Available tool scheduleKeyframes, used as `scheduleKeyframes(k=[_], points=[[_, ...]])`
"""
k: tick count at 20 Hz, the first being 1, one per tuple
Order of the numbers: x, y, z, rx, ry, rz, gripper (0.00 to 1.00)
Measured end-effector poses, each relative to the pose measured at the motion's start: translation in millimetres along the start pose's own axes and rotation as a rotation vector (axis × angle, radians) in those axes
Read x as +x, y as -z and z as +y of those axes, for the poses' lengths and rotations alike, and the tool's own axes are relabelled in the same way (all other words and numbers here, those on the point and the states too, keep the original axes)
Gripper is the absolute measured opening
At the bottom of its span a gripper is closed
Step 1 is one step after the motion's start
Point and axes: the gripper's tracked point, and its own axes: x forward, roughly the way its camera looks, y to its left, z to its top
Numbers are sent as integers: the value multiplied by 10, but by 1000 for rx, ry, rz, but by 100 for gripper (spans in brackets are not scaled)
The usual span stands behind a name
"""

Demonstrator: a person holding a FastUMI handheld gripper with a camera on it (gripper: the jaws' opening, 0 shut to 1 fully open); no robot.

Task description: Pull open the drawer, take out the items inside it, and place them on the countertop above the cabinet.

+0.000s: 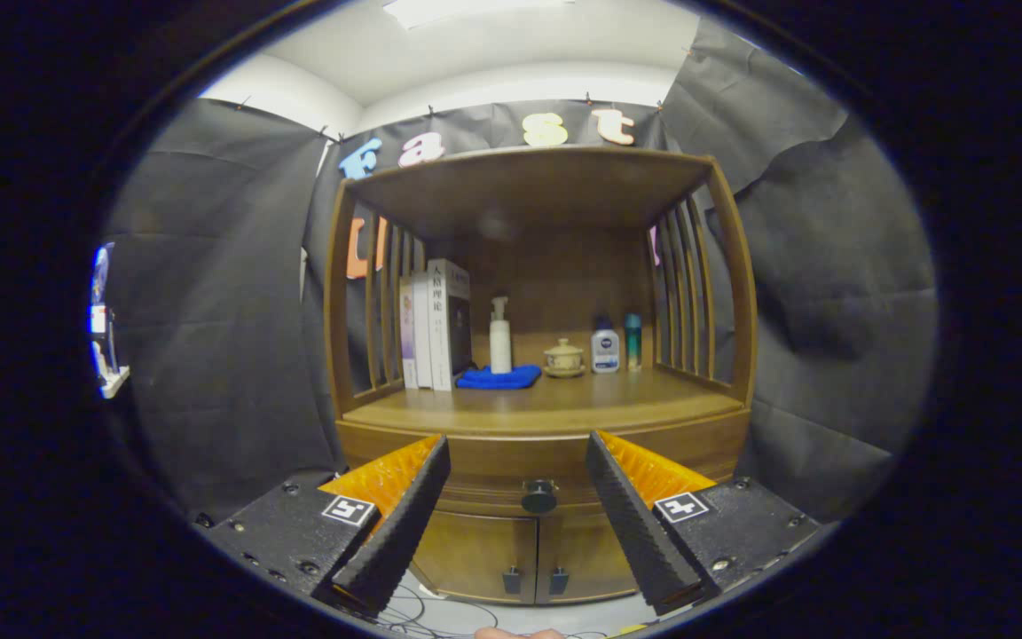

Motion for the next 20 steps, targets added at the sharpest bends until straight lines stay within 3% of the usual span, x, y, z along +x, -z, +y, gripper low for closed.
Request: scheduleKeyframes(k=[9, 15, 20], points=[[730, 663, -165, 6, 64, 136, 100], [1037, 1050, -236, -6, 92, 196, 95], [1257, 1153, -303, 21, 143, 237, 73]])
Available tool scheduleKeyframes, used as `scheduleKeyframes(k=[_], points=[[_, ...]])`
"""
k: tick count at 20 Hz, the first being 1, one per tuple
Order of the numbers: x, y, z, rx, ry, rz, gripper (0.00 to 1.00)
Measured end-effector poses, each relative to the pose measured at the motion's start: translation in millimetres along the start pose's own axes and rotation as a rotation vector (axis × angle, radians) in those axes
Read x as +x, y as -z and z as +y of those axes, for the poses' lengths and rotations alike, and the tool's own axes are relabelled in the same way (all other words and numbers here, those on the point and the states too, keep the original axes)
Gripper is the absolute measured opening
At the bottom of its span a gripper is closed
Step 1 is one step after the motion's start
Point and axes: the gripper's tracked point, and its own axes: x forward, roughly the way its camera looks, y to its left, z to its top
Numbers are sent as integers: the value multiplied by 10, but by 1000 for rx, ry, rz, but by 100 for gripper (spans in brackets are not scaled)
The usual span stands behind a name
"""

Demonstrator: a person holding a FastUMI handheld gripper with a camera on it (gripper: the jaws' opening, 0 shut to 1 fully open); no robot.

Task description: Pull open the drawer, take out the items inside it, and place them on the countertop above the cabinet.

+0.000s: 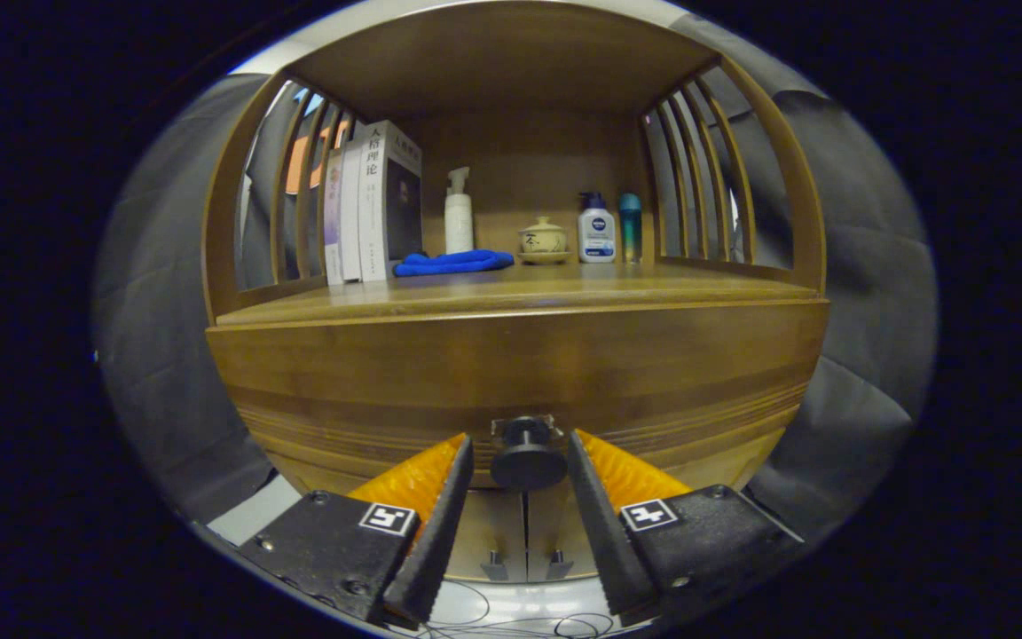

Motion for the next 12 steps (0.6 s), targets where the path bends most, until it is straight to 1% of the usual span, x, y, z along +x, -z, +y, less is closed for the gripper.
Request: scheduleKeyframes(k=[2, 4, 6, 10, 12], points=[[21, 52, -54, 4, 38, 23, 63], [54, 53, -35, 29, 23, 18, 52], [83, 61, -36, 55, 6, 11, 51], [75, 79, -45, 21, 2, 22, 40], [15, 96, -37, 57, -17, 44, 40]])
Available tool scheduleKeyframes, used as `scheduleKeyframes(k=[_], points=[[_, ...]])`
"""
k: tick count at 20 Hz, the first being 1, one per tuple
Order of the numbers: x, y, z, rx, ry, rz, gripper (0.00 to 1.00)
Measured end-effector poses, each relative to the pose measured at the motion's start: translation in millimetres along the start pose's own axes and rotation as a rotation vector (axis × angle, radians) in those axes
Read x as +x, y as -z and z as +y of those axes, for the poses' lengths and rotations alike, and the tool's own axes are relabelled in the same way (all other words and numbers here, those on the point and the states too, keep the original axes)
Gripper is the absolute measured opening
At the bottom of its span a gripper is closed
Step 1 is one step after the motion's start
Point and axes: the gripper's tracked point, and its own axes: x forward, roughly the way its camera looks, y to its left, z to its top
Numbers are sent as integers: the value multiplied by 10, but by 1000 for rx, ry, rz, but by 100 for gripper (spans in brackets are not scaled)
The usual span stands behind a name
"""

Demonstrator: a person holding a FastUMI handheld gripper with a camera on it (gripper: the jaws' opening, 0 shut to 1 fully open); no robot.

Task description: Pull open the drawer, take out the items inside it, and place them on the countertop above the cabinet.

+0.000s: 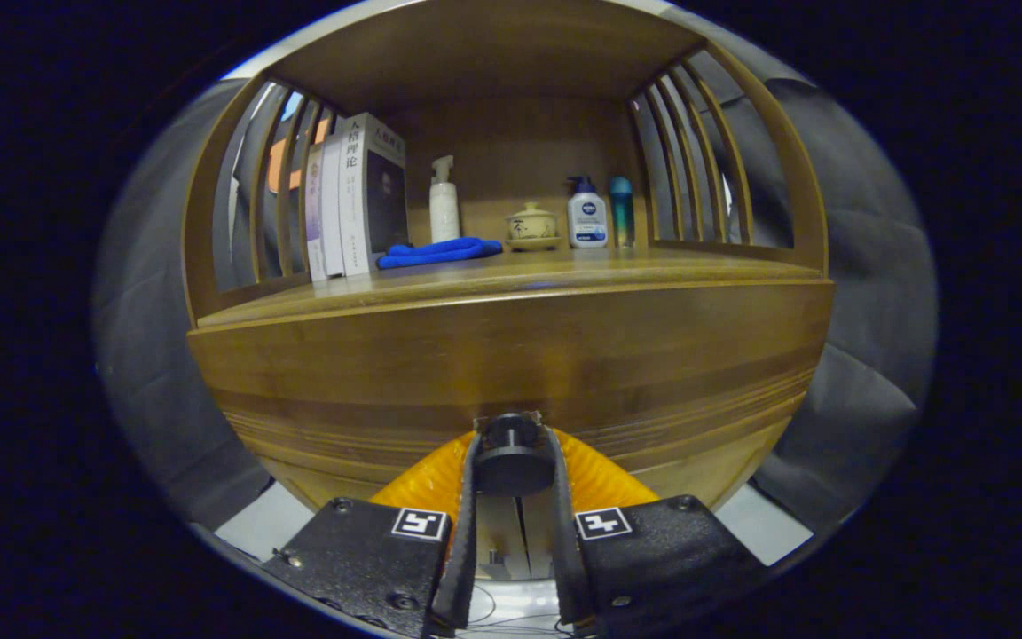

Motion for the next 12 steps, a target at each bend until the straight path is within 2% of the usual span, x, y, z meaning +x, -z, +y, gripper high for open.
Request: scheduleKeyframes(k=[12], points=[[-967, 377, -80, -25, -41, 19, 40]])
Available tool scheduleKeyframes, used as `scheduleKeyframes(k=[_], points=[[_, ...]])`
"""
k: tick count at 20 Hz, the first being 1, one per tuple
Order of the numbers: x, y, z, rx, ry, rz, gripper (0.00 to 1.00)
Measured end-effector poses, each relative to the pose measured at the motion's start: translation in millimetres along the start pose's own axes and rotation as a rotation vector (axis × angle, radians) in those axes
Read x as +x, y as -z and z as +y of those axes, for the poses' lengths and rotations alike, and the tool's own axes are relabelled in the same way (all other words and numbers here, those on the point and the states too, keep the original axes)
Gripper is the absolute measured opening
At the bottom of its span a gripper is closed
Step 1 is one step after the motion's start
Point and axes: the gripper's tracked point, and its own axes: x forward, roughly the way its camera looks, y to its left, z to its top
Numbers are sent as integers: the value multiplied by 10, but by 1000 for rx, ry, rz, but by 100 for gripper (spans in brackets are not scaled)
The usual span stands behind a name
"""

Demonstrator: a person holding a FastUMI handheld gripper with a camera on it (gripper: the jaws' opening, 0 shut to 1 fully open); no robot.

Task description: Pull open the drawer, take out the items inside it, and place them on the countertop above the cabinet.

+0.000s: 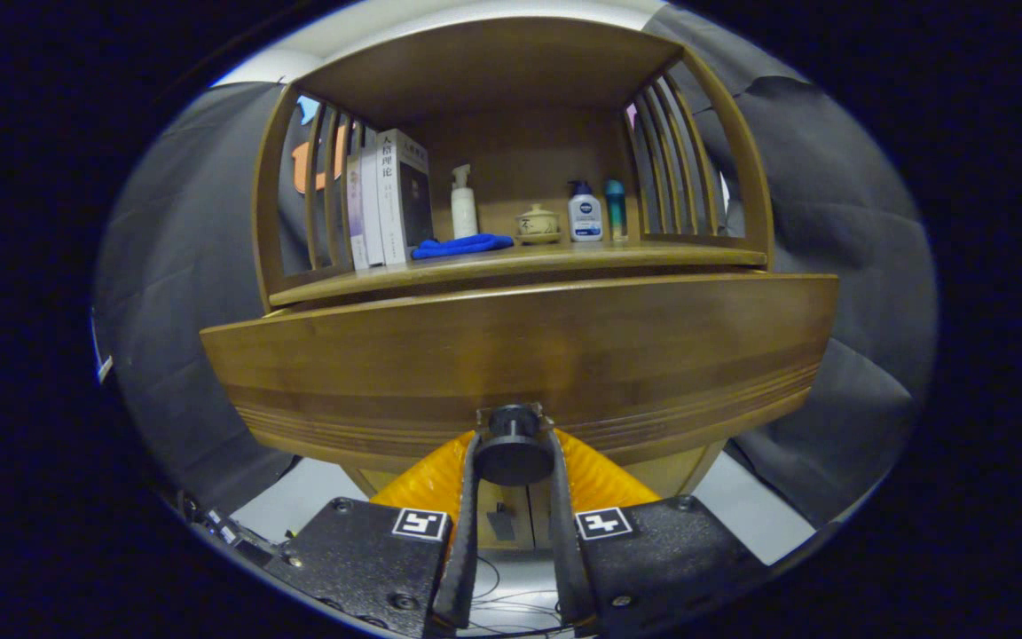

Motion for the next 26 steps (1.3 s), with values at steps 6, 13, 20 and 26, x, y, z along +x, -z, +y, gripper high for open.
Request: scheduleKeyframes(k=[6, 13, 20, 26], points=[[-324, 185, -11, 1, -19, 16, 39], [-586, 305, -30, 6, -45, 30, 39], [-652, 348, -36, -27, -54, 74, 40], [-782, 376, -69, -98, -74, 180, 54]])
